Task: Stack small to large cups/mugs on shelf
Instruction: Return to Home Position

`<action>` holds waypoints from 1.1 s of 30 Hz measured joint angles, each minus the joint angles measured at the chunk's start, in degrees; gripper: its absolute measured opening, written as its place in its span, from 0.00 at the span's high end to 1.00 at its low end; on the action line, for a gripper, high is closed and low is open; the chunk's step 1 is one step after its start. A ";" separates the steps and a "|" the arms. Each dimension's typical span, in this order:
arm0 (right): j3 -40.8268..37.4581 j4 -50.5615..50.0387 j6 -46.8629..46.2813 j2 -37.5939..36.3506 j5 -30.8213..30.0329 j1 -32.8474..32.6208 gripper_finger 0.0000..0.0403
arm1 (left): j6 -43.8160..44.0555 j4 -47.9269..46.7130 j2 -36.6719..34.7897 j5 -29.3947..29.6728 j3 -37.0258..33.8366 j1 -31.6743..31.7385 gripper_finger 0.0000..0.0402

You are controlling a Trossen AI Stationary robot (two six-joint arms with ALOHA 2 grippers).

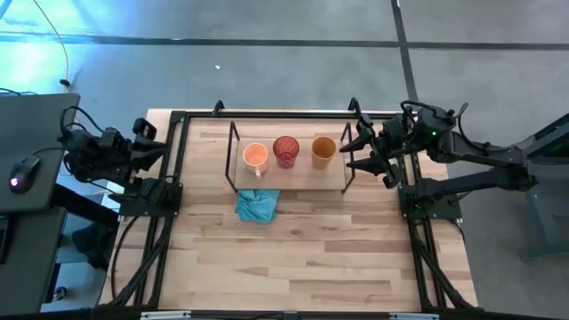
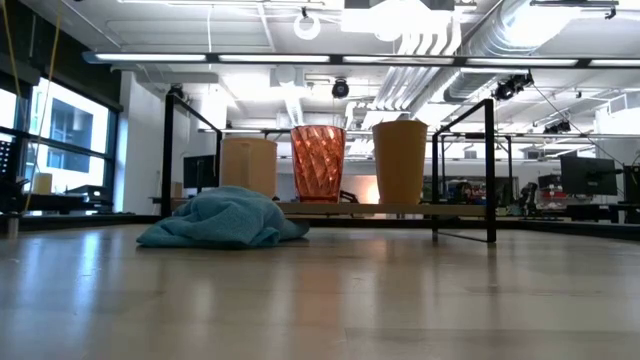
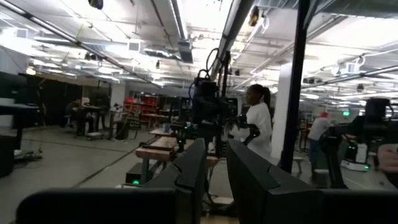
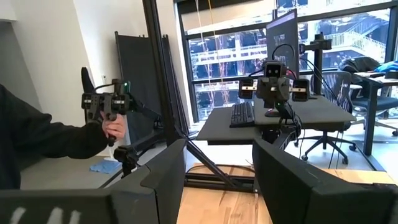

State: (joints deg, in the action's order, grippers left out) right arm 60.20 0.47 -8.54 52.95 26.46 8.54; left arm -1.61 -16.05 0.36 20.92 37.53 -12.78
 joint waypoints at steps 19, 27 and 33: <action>0.00 0.13 -0.46 0.04 0.20 -0.09 0.56 | 3.89 14.11 0.00 -11.13 -14.41 0.02 0.86; 0.00 0.03 -0.46 0.04 0.33 -0.09 0.56 | 2.95 23.41 0.00 -14.61 -20.73 0.02 0.86; 0.00 0.00 -0.44 0.04 0.33 -0.09 0.56 | 1.53 32.96 0.00 -14.00 -26.79 0.02 0.86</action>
State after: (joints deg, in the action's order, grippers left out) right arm 60.20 0.47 -8.97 52.99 26.79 8.45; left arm -0.08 16.92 0.36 6.92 10.74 -12.75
